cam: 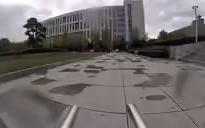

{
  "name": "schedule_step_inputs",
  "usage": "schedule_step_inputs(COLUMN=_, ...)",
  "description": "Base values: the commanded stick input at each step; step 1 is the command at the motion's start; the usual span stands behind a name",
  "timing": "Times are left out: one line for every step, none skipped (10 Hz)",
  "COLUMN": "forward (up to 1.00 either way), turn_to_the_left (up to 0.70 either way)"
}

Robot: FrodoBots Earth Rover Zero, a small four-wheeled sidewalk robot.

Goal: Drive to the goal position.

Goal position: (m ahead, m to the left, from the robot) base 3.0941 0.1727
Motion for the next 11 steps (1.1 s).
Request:
schedule_step_inputs(forward=1.00, turn_to_the_left=-0.27)
schedule_step_inputs(forward=1.00, turn_to_the_left=-0.27)
schedule_step_inputs(forward=1.00, turn_to_the_left=-0.27)
schedule_step_inputs(forward=1.00, turn_to_the_left=-0.27)
schedule_step_inputs(forward=1.00, turn_to_the_left=-0.27)
schedule_step_inputs(forward=1.00, turn_to_the_left=-0.27)
schedule_step_inputs(forward=1.00, turn_to_the_left=-0.27)
schedule_step_inputs(forward=1.00, turn_to_the_left=-0.27)
schedule_step_inputs(forward=1.00, turn_to_the_left=0.00)
schedule_step_inputs(forward=1.00, turn_to_the_left=0.00)
schedule_step_inputs(forward=1.00, turn_to_the_left=0.00)
